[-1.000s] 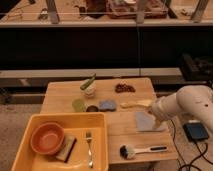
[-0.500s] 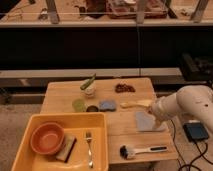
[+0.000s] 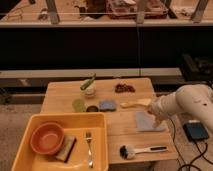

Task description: Wipe tray with towel

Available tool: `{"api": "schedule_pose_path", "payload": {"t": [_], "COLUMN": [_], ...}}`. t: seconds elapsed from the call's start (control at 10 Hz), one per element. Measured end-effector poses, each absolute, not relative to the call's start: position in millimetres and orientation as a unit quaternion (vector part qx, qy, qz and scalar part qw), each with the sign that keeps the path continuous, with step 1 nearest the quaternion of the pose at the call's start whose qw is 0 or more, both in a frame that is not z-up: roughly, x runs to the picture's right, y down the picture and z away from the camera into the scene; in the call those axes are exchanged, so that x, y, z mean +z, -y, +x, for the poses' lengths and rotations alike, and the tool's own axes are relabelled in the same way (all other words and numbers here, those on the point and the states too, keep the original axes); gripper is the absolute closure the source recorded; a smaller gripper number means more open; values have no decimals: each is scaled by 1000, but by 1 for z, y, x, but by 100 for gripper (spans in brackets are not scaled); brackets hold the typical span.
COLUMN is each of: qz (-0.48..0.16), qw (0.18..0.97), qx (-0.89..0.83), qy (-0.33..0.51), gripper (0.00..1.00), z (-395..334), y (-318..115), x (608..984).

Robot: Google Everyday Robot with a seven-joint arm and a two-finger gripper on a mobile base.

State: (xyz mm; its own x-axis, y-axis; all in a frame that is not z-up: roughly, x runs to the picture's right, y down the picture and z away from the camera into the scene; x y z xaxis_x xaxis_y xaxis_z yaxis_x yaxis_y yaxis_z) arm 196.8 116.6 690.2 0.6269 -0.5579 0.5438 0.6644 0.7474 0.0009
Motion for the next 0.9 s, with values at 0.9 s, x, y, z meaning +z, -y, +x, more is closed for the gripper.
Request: {"api": "schedule_pose_path", "payload": {"t": [0.9], "qz": [-114], "qw": [907], "qx": [-357], "qy": [193], "gripper": [20], "z": [214], "y": [-125], "x": [766]}}
